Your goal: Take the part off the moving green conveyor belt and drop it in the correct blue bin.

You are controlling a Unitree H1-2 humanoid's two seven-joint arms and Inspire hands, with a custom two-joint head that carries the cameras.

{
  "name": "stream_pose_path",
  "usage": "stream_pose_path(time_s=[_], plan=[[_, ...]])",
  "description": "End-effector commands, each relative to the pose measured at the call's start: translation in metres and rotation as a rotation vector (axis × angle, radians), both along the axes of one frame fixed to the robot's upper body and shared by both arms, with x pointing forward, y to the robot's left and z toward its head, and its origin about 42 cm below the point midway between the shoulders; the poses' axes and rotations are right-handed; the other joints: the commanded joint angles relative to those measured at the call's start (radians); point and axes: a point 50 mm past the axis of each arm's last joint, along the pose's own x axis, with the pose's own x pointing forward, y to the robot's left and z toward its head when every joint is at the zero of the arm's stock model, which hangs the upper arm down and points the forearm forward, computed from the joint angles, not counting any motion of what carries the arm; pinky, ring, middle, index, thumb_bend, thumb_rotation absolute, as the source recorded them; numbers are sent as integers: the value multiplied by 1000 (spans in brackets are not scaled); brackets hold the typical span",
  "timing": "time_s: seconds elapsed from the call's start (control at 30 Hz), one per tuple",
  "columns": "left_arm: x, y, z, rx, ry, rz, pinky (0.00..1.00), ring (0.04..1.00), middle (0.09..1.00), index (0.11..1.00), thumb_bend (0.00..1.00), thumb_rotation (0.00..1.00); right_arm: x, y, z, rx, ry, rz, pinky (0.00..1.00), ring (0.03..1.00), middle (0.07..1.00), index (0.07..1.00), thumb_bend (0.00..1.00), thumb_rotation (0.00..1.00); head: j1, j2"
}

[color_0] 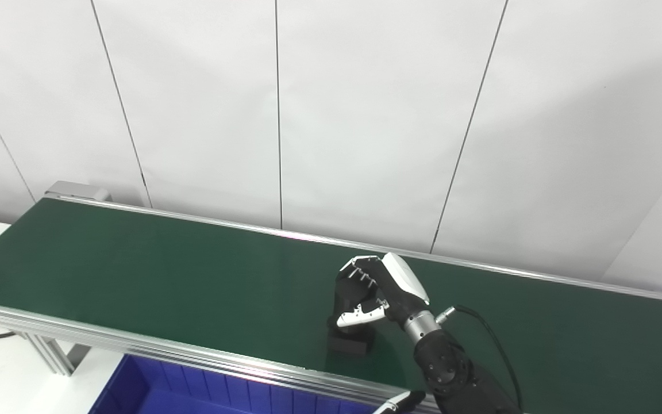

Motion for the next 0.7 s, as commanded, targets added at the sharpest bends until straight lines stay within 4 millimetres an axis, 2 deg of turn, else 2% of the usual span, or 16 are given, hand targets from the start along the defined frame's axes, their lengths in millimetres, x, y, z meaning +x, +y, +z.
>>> stream_pose_path(time_s=[0.0, 0.1, 0.17, 0.27, 0.47, 0.5, 0.53, 0.67], plan=[[-5, -17, 14, -77, -41, -13, 869, 863, 882, 868, 948, 819, 4, 2, 19, 33, -66, 26, 322, 378, 459, 537, 514, 0, -5, 7], [-3, -17, 14, -73, -46, -13, 874, 867, 889, 869, 935, 826, 3, -3, 22, 62, -82, 31, 300, 369, 459, 546, 511, 0, -10, 9], [-1, -16, 14, -71, -48, -12, 882, 872, 893, 872, 929, 830, 2, -8, 27, 86, -109, 40, 295, 368, 463, 546, 510, 0, -45, 19], [1, -13, 14, -58, -60, -7, 893, 884, 902, 884, 913, 853, -1, -14, 41, 130, -182, 53, 311, 376, 460, 545, 511, 0, -107, 31], [5, -8, 13, -53, -59, 11, 912, 889, 907, 898, 915, 876, -3, -26, 71, 163, -288, 47, 287, 372, 448, 537, 513, 0, -182, 21], [5, -7, 12, -52, -61, 15, 918, 887, 903, 894, 906, 881, -5, -29, 77, 151, -322, 47, 349, 387, 435, 529, 514, 0, -194, 20], [6, -6, 12, -50, -62, 18, 921, 886, 902, 893, 901, 888, -5, -30, 80, 141, -344, 46, 357, 391, 434, 530, 515, 0, -206, 21], [8, -1, 12, -60, -49, 29, 941, 895, 901, 907, 903, 892, -12, -40, 98, 92, -456, 39, 275, 370, 448, 540, 511, 0, -268, 27]])
